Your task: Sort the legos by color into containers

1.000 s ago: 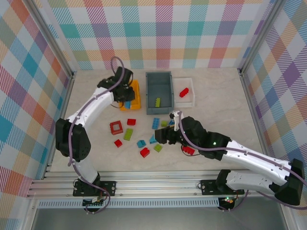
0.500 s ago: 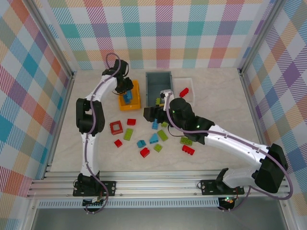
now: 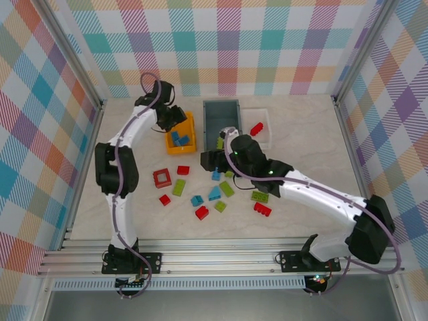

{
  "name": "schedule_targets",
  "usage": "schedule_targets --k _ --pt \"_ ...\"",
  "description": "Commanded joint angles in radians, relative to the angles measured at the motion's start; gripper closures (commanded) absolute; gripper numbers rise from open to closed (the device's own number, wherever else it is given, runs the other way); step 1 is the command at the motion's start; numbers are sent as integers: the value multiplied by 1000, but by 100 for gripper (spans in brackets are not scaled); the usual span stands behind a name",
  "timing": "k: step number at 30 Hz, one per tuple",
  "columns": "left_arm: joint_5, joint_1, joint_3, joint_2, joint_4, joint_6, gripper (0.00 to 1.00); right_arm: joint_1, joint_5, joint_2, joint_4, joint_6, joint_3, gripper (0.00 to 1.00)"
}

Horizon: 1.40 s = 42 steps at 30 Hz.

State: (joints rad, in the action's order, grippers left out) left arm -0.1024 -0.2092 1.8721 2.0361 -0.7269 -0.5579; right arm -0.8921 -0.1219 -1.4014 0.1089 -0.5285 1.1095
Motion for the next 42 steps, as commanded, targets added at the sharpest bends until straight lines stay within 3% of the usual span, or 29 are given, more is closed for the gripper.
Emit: schedule_targets --k 1,5,9,13,18,28,36,42 --pt "58 7 -121 -248 1 -16 54 -28 23 -118 124 24 120 36" --pt "115 7 -356 -536 -23 -18 55 -67 61 -344 236 -10 322 51" --pt "140 7 -562 -811 -76 -30 55 -80 83 -537 296 -46 495 56" --pt "130 7 -727 -1066 -137 -49 55 -85 123 -707 342 -62 668 58" --pt "142 6 -808 -1263 -252 -57 53 -87 143 -871 429 -80 859 56" --pt "133 7 -824 -1362 -332 -60 54 -87 174 -1051 524 -93 1053 62" --pt "122 7 -840 -1357 -316 -68 54 -88 190 -1097 539 -104 1087 68" --pt "102 7 -839 -1355 -303 -62 54 -91 184 -1099 537 -104 1093 80"
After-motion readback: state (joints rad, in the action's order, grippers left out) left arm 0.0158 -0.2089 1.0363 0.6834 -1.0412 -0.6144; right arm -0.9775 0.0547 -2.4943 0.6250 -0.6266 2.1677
